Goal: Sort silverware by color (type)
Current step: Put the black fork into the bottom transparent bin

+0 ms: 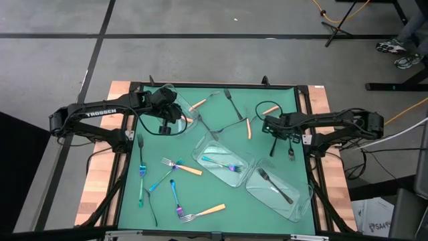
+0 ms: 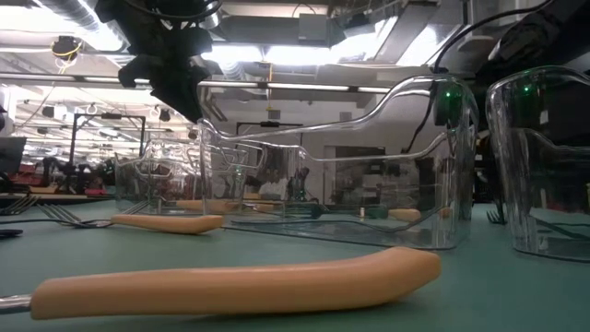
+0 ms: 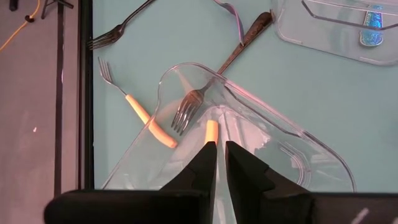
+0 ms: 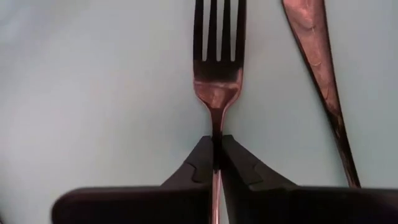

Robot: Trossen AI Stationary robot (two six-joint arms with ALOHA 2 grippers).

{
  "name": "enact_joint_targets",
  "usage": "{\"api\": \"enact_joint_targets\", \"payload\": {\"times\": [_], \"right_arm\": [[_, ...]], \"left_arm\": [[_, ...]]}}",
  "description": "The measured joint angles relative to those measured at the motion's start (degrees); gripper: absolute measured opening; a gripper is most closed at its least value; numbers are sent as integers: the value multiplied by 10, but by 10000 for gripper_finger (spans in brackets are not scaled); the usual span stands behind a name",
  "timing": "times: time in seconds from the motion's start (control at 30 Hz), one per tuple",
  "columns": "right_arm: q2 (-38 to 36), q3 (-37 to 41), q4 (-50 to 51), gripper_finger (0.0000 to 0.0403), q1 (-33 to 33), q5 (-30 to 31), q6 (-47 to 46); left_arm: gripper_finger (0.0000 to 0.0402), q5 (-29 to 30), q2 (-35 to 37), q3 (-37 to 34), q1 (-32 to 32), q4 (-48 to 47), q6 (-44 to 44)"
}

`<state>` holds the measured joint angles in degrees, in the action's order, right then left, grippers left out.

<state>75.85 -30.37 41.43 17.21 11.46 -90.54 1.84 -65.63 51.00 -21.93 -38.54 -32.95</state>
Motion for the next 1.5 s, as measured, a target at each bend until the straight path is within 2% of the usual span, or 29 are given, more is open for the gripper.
{"api": "enact_joint_targets", "payload": {"times": [0.53, 0.7, 1.27, 1.5], "right_arm": [[-29, 2, -2, 0, 0, 0, 141], [-41, 3, -30, 0, 1, 4, 179], [-125, 1, -200, 0, 0, -6, 318], [-158, 1, -333, 0, 0, -62, 413]], "left_arm": [[29, 0, 0, 0, 0, 0, 0], [29, 0, 0, 0, 0, 0, 0], [29, 0, 0, 0, 0, 0, 15], [29, 0, 0, 0, 0, 0, 31]]}}
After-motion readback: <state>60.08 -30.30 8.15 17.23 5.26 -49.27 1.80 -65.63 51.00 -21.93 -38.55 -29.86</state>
